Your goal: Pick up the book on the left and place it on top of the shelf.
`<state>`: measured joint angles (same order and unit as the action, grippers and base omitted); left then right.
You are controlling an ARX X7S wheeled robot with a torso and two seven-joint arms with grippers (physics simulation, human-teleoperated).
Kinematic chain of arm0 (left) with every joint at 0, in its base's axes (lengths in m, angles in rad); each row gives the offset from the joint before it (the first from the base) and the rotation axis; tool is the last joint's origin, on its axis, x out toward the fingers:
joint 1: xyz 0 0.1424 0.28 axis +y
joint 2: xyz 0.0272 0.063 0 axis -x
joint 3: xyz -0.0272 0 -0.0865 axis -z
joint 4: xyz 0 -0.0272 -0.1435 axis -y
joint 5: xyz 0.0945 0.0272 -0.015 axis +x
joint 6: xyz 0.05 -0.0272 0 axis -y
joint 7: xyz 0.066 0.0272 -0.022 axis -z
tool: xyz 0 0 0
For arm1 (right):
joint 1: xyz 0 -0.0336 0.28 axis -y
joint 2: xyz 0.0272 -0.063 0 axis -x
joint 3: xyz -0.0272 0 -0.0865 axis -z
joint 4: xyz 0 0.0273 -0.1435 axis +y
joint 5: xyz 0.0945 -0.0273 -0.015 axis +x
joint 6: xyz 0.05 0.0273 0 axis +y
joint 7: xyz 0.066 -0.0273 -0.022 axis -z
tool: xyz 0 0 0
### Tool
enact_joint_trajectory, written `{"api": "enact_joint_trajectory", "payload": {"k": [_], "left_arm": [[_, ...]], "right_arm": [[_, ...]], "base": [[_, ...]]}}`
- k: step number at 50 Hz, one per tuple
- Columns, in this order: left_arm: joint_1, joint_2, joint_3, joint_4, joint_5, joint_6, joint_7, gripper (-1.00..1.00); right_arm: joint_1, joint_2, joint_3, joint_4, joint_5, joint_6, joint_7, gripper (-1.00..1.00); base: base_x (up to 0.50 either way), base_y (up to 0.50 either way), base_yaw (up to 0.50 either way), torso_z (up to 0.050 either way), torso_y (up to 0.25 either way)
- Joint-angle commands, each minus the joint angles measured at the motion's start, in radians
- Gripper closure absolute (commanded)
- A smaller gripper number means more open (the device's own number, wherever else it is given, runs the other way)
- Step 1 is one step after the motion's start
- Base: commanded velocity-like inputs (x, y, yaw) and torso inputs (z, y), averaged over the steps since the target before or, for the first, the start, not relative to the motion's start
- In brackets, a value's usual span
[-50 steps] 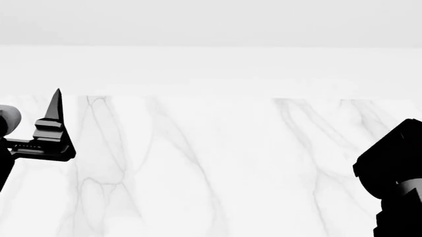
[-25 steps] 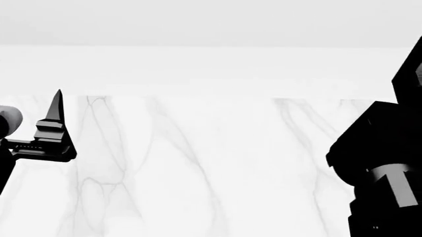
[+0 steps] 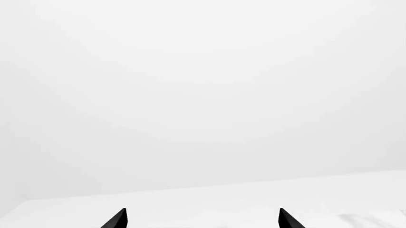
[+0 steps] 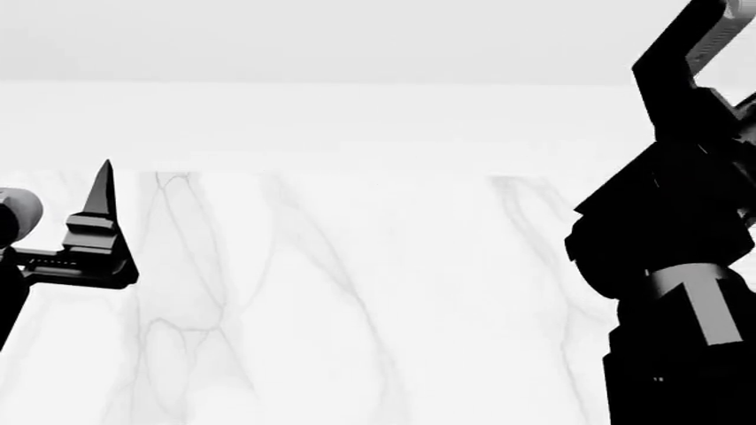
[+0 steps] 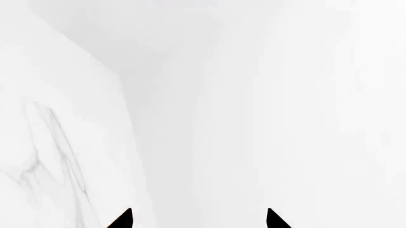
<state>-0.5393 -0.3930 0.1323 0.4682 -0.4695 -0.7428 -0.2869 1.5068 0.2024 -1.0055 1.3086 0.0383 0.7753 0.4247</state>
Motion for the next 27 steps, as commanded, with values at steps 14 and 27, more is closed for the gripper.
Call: {"api": "enact_joint_trajectory", "payload": {"k": [14,27], "left_arm": [[-0.004,0.003,0.016,-0.017,0.004,0.010,-0.004,-1.00],[-0.004,0.006,0.025,-0.025,0.005,0.025,-0.002,-1.00]], "right_arm": [[-0.152,-0.012,0.470,-0.075,0.205,-0.608,-0.308,-1.00],[-0.447,0.117,0.536,-0.714,0.363,-0.356,-0.292,-1.00]], "base": [[0.00,0.00,0.00,0.000,0.000],[0.00,0.00,0.00,0.000,0.000]]}}
